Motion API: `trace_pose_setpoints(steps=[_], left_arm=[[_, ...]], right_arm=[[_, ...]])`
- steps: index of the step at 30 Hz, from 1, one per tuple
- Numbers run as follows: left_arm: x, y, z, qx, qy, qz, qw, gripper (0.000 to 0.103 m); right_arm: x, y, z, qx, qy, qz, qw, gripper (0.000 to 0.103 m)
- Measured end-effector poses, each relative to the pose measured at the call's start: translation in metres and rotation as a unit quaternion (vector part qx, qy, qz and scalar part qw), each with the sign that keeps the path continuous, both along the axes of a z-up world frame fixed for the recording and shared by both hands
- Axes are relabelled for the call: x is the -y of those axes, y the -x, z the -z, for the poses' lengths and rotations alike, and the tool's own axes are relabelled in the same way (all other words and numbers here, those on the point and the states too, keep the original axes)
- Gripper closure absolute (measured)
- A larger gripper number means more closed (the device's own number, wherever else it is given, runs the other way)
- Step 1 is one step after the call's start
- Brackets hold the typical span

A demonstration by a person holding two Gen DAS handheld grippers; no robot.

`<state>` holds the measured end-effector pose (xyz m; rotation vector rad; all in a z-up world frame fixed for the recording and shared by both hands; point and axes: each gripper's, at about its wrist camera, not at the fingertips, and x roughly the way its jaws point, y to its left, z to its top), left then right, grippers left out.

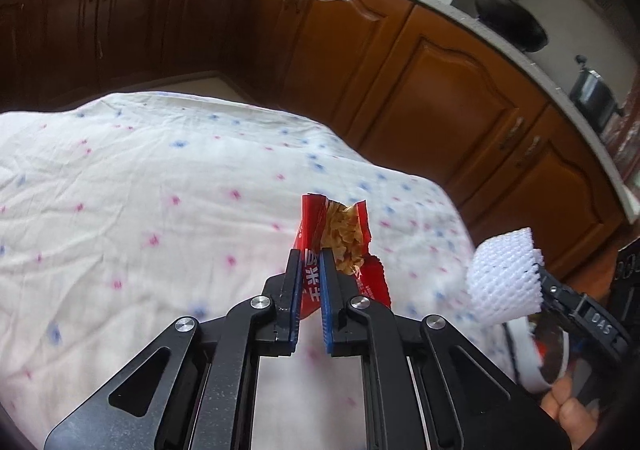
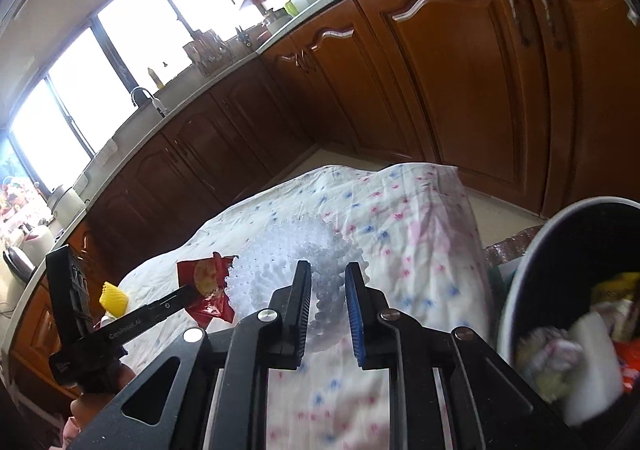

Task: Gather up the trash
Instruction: 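Carry the cookie bag and foam net over the bin opening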

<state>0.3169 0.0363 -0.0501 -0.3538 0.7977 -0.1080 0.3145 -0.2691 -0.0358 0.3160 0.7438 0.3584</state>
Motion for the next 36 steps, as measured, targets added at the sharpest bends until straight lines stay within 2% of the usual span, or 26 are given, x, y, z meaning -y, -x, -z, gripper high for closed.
trace_pose_setpoints(steps=[7,16,27,36], left_arm=[[0.024,0.039,-0.013,0.015,0.017,0.027,0.9994,0.096],[0.073,0.079,-0.027,0.026,0.024,0.085,0.9957,0.096],[0.125,0.100,-0.040,0.033,0.013,0.136,0.9901,0.096],[0.164,0.109,-0.052,0.042,0.000,0.168,0.9849,0.096]], right_arm=[[0.027,0.043,-0.001,0.008,0.004,0.017,1.000,0.086],[0.068,0.087,-0.007,0.009,0.004,0.045,0.999,0.085],[0.112,0.122,-0.017,0.025,-0.005,0.089,0.996,0.085],[0.147,0.134,-0.019,0.031,-0.012,0.122,0.992,0.085]])
